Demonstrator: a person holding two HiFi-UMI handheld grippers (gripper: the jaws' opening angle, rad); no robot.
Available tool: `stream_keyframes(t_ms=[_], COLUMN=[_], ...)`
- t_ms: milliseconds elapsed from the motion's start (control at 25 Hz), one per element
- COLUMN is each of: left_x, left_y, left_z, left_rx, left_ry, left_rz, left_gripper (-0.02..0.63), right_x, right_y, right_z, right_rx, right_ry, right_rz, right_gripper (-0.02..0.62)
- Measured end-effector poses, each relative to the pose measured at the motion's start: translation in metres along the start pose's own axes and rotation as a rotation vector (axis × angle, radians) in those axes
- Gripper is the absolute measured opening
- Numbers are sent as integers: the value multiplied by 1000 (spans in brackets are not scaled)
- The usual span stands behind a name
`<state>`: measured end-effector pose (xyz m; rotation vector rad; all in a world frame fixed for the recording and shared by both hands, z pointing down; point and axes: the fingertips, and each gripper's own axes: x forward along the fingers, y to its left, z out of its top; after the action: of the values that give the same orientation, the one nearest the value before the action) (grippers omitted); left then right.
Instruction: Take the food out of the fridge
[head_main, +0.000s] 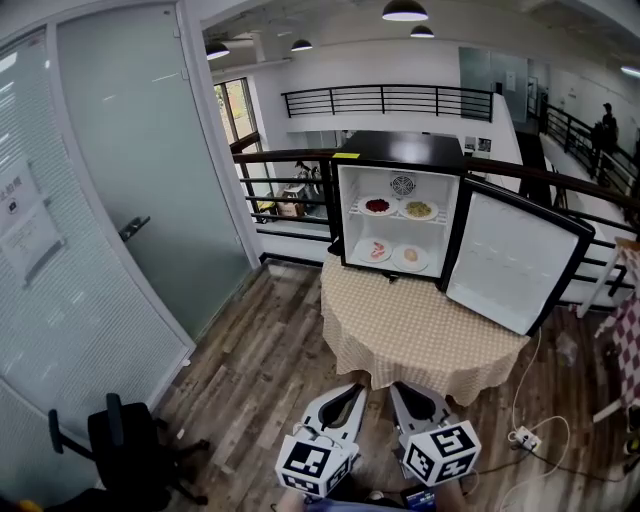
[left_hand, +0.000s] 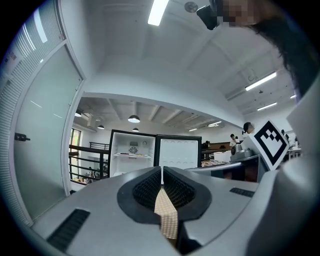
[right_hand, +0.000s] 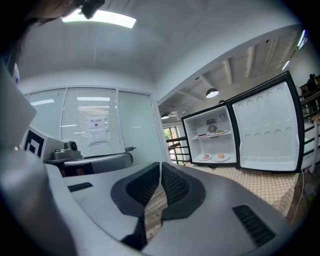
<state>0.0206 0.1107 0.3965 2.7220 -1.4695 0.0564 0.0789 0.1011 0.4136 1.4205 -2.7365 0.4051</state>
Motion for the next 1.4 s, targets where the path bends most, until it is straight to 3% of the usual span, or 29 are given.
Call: stream_keyframes(t_ms=[600, 1400], left_x=[76, 180], left_y=[45, 194], left_z=[-5, 18], left_rx=[13, -15], left_ry=[42, 23], left_rz=[-45, -109], left_gripper=[21, 21], right_x=[68, 233], right_y=[-52, -83], right_z=[19, 53], right_rx=[32, 32], right_ry=[12, 68], right_rz=[-45, -105], right_gripper=[26, 26])
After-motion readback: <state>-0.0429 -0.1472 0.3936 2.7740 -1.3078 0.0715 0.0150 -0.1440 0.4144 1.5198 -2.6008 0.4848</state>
